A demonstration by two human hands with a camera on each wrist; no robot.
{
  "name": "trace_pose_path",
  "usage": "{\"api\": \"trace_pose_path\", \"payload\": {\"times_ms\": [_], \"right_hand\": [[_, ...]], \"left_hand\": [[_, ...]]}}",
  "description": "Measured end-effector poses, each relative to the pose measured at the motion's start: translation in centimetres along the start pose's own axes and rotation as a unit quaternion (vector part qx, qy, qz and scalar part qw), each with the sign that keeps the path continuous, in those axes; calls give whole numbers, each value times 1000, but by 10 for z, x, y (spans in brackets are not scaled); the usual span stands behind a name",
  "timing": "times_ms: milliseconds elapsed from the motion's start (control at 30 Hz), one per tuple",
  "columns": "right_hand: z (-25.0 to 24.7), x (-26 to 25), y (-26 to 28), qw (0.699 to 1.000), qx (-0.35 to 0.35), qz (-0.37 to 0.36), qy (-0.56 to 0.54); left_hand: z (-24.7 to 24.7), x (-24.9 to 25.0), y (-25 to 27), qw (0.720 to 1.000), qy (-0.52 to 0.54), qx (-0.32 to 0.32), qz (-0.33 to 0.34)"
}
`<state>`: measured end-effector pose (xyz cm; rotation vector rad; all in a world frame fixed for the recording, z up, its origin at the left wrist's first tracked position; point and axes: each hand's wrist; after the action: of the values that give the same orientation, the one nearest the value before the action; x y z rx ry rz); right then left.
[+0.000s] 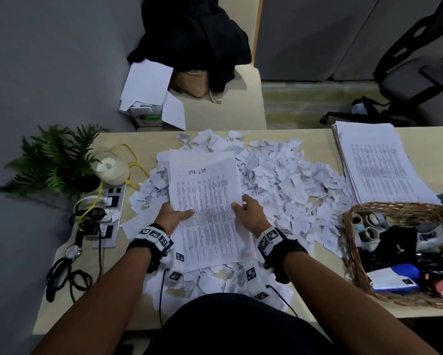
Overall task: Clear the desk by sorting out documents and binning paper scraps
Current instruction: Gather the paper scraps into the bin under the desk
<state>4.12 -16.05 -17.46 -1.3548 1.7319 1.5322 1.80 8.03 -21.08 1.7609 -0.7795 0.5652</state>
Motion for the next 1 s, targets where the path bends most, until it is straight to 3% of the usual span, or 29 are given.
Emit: {"api": "trace_pose_path", "payload": {"times_ms": [100,267,367,500,633,833,1000], "right_hand": [[-10,8,-3,999,45,28,9],[-72,42,8,978,161,92,91],[-97,61,17,964,171,129,154],[-96,65,27,958,174,124,192],[-76,60,32,963,194,122,143],[-75,53,19,946,229,229,10],[-71,56,14,955,207,207,-50]], "left_hand": [[0,1,-3,1000,-19,17,-1],[-2,-5,-12,997,-70,30,-11],[1,-9,-15,997,-72,32,2],[-1,-15,-20,997,-71,31,-6],[2,-16,-23,997,-71,34,8],[7,-17,-20,996,-77,45,6],[6,-17,-20,996,-77,47,-13]]}}
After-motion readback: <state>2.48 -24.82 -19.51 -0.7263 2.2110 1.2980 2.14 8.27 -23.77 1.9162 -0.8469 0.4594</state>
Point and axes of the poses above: each hand's wrist, its own y-axis away from the middle knuckle, its own z-axis out of the palm, x = y × z, and after that the axes turned 12 degrees about -y, right-handed
